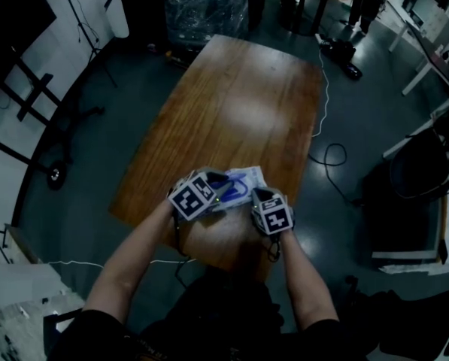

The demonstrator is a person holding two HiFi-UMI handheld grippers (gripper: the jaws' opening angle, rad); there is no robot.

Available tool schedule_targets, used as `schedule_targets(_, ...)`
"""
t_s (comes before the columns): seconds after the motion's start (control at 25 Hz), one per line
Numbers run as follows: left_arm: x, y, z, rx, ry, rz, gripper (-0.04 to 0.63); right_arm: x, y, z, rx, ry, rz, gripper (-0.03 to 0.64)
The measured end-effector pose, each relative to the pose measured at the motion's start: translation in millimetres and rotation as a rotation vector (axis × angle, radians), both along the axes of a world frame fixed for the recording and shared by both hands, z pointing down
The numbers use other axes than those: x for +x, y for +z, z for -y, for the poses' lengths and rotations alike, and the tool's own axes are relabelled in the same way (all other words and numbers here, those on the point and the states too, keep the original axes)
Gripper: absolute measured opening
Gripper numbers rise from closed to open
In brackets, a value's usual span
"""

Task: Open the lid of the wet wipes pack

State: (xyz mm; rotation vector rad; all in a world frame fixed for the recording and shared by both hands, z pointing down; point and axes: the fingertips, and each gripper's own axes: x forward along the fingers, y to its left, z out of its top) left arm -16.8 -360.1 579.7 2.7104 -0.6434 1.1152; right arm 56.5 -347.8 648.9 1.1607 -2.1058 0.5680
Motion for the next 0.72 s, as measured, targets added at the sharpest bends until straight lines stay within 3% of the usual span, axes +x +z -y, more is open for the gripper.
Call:
schedule_targets(0.36, -15.9, -3.8, 38.5, 0.114, -0.118, 0.022, 0.043, -0.3, 2.4, -3.1, 0.001, 0.029, -0.006, 0.011)
schedule_targets(0.72, -28.5, 12.3, 75.0, 0.15, -0.233, 0.028, 0.043, 0.3, 0.5, -4.8, 0.014, 0.056, -0.007, 0.011)
